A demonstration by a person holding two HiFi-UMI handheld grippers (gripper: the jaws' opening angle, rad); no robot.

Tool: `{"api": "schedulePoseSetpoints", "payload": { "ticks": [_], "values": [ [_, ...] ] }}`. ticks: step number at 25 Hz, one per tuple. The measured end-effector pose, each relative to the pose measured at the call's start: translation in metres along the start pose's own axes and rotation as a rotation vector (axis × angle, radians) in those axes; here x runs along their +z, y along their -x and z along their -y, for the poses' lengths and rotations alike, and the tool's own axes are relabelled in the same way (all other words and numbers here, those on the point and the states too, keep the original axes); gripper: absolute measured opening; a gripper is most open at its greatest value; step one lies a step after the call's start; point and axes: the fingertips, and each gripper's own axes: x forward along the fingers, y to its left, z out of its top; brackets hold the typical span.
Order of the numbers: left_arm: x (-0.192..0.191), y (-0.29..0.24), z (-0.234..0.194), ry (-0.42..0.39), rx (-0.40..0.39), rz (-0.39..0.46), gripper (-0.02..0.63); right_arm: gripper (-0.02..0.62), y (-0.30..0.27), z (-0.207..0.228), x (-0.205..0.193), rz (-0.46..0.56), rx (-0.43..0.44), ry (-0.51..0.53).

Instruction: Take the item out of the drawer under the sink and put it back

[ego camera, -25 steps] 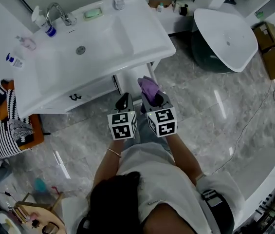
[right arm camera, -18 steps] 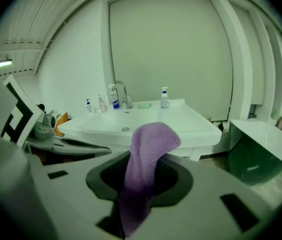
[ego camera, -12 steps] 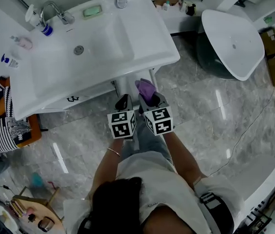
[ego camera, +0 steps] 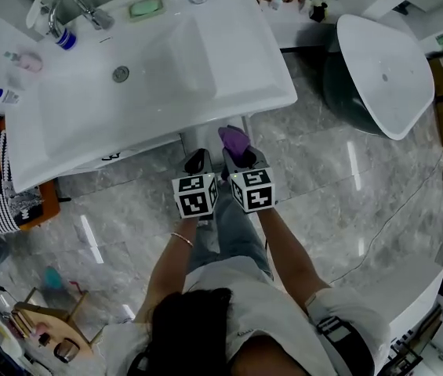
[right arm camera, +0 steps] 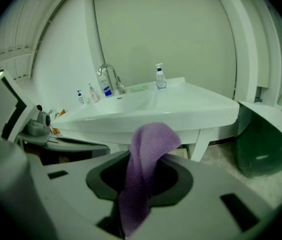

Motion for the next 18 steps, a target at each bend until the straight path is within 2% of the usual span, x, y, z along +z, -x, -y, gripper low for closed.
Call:
{"api": "schedulePoseSetpoints", "payload": {
  "ticks": [6, 12, 18],
  "values": [
    [-0.019, -0.034, -0.009, 0.036, 0.021, -0.026, 0.014, 0.114, -0.031, 0.014, -0.023, -0.052, 0.011, 0.005],
    [-0.04, -0.074, -0.015, -0.034, 0.02, -0.066, 0.014, 0.114, -0.067, 0.026, -0.041, -0.075, 0.018, 0.012],
    [-0.052, -0.102, -0.04, 0.006, 0.07, -0.062, 0.014, 0.114, -0.097, 0.032, -0.053, -0.095, 0.031, 0.009]
  ]
}}
